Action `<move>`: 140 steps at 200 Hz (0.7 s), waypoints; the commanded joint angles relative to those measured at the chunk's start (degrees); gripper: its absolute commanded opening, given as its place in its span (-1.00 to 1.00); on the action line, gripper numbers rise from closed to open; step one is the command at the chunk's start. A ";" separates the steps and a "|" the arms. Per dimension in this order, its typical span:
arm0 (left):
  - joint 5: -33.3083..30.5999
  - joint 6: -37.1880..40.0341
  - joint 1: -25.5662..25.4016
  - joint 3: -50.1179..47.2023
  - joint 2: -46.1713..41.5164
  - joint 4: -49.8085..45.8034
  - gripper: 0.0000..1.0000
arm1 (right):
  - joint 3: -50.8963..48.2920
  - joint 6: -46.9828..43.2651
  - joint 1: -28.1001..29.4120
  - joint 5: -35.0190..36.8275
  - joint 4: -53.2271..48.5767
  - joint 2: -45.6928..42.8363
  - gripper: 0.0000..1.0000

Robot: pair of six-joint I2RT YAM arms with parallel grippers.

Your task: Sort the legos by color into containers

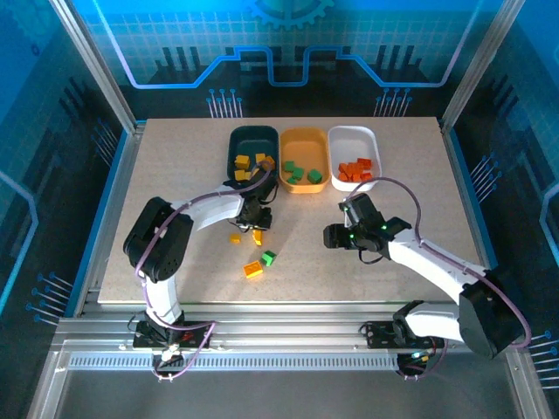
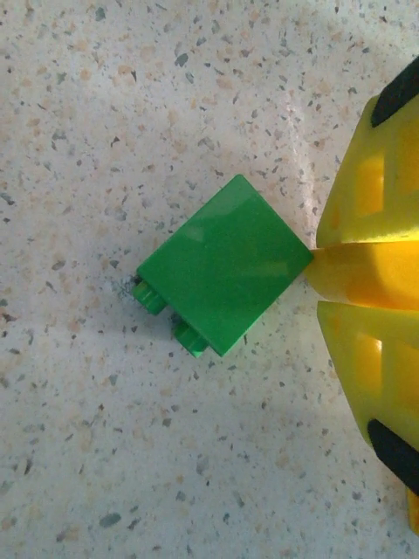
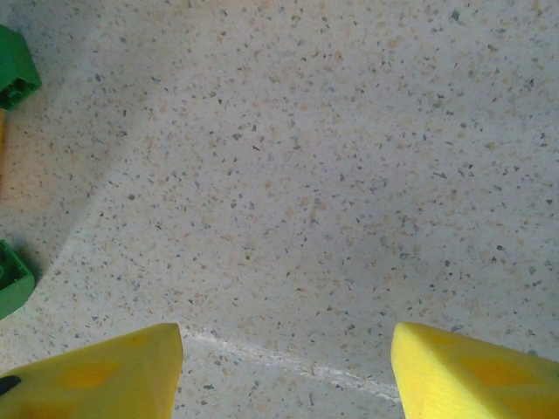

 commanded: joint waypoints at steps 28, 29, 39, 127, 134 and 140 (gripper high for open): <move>0.53 1.42 -0.21 6.49 -4.67 -5.14 -0.76 | 1.05 -0.59 -0.76 0.16 1.37 2.13 0.30; 0.36 1.49 -0.22 6.66 -4.71 -5.28 -0.76 | 1.08 -0.66 -0.76 0.16 1.35 2.16 0.30; -2.42 3.12 0.00 10.77 -4.32 -6.83 -0.73 | 1.06 -0.88 -0.86 0.25 1.59 2.73 0.30; 0.45 1.57 14.70 52.31 26.49 -16.34 -0.92 | 2.68 -2.57 -3.41 0.01 -0.72 2.97 0.30; 0.26 1.15 15.11 54.36 28.11 -16.98 -0.91 | 2.81 -2.71 -3.61 -0.09 -1.01 2.76 0.30; -0.18 1.00 15.24 55.72 29.18 -17.45 -0.90 | 2.86 -2.82 -3.73 -0.08 -1.20 2.44 0.30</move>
